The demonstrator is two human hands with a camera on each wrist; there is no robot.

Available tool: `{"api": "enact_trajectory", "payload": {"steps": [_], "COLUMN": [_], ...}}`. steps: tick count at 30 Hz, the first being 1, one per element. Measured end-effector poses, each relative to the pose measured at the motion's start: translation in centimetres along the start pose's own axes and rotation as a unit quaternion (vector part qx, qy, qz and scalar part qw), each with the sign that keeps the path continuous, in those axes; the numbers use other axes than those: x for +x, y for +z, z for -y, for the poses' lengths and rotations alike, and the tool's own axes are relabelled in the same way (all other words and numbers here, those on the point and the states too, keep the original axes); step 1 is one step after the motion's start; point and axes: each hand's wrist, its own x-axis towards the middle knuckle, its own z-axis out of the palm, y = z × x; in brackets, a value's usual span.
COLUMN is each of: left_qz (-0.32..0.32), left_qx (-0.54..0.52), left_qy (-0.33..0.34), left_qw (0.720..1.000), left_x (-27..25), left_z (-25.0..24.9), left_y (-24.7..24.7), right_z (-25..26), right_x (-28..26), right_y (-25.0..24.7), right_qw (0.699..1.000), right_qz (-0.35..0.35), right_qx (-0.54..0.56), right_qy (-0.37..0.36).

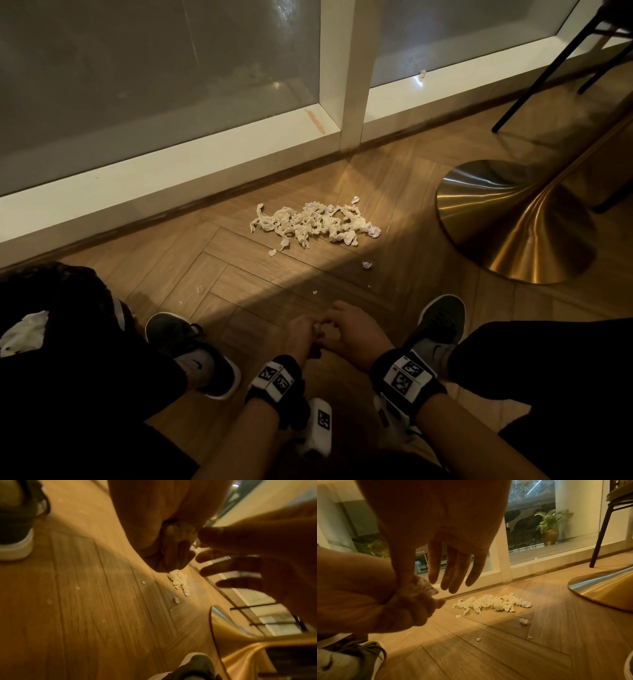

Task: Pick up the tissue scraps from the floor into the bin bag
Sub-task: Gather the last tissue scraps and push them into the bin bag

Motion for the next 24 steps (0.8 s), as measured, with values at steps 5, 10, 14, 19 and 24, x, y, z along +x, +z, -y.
{"api": "enact_trajectory", "payload": {"steps": [5, 10, 14, 19, 24], "left_qz": [-0.028, 0.005, 0.073, 0.11, 0.101], "left_qx": [-0.081, -0.108, -0.195, -0.282, -0.307], "left_qy": [0.022, -0.056, -0.09, -0.088, -0.09], "left_qw": [0.996, 0.993, 0.974, 0.949, 0.942], "left_x": [0.0, -0.1, -0.5, -0.6, -0.8], "left_z": [0.3, 0.4, 0.7, 0.3, 0.3], "left_y": [-0.5, -0.9, -0.7, -0.8, -0.5], "right_z": [0.1, 0.6, 0.8, 1.7, 1.6], "right_x": [0.1, -0.2, -0.3, -0.4, -0.1], "right_y": [1.1, 1.5, 1.5, 2.0, 1.8], "right_qw": [0.997, 0.993, 0.992, 0.982, 0.98], "right_qz": [-0.032, -0.032, -0.042, -0.113, -0.094], "right_qx": [-0.026, -0.033, -0.045, -0.045, 0.014], "right_qy": [-0.07, -0.109, -0.113, -0.144, -0.172]}}
